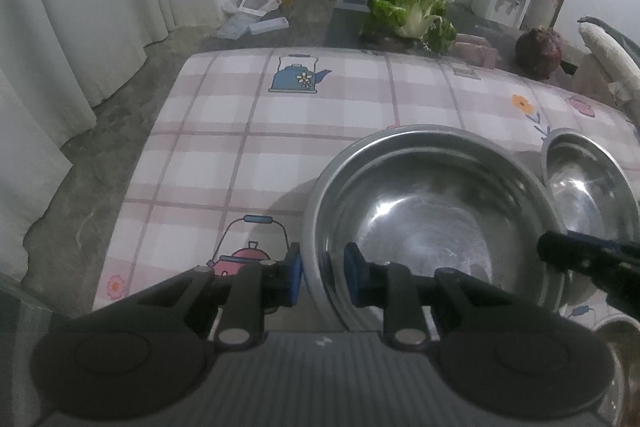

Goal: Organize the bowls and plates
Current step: 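Move the right tool past the steel bowls toward the green bowl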

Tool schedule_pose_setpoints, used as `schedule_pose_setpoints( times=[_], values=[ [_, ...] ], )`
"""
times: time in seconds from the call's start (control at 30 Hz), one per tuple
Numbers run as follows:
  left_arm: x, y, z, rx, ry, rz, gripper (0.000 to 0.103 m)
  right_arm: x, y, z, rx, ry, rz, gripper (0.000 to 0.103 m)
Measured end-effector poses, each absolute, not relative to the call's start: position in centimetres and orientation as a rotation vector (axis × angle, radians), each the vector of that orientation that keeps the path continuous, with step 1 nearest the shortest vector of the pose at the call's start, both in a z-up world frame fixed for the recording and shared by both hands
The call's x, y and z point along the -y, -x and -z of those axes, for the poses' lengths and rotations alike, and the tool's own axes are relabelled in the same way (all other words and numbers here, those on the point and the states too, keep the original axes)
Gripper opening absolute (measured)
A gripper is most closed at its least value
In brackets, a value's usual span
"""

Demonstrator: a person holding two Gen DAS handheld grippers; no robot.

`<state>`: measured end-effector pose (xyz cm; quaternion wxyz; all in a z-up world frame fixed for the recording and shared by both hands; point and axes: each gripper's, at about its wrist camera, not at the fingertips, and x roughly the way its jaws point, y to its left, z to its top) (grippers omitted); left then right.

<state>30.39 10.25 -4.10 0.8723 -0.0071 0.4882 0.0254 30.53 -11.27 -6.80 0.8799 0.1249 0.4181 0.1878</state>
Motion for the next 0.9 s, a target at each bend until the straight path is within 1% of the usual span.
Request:
schedule_pose_setpoints(
  times=[0.3,0.6,0.9],
  values=[
    [-9.0,-29.5,1.6,-0.982,-0.013,-0.050,0.023,12.3,-29.4,4.5,-0.830,-0.266,-0.402,0.013],
    [-4.7,-29.6,-0.9,-0.944,-0.042,0.019,0.024,16.5,-28.5,2.5,-0.785,-0.295,-0.370,0.013],
    [1.8,-31.9,-0.1,-0.965,-0.083,0.103,0.024,23.1,-28.1,2.3,-0.760,-0.312,-0.278,0.014]
  ],
)
